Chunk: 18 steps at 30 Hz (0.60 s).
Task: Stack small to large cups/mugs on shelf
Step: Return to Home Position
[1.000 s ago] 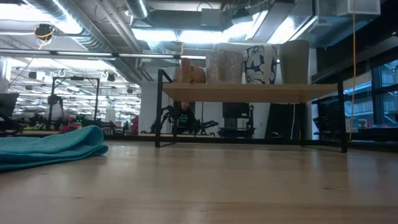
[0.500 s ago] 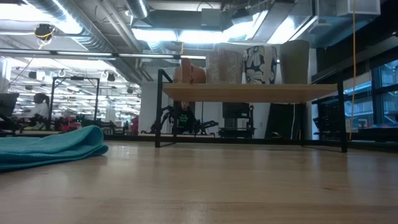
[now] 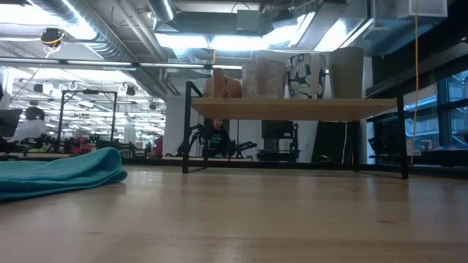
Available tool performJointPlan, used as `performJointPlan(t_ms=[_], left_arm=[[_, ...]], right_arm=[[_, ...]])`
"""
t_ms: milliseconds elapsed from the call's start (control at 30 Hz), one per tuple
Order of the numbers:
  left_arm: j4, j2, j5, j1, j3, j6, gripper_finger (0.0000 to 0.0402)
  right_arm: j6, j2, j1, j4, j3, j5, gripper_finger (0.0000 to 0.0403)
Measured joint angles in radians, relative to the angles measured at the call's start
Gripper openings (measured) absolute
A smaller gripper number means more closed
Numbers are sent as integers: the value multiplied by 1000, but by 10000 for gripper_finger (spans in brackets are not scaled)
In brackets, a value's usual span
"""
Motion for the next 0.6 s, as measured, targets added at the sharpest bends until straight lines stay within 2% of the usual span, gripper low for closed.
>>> performJointPlan(t_ms=[167, 433, 600], left_arm=[[3, -195, -2, 68, -177, -70, 28], [-10, -503, -127, 116, -417, -189, 27], [-43, -667, -150, 119, -487, -263, 27]], right_arm=[[-3, -209, -1, 209, -287, -15, 213], [-7, -468, -17, 491, -638, 3, 213], [57, -630, -18, 519, -780, 51, 213]])
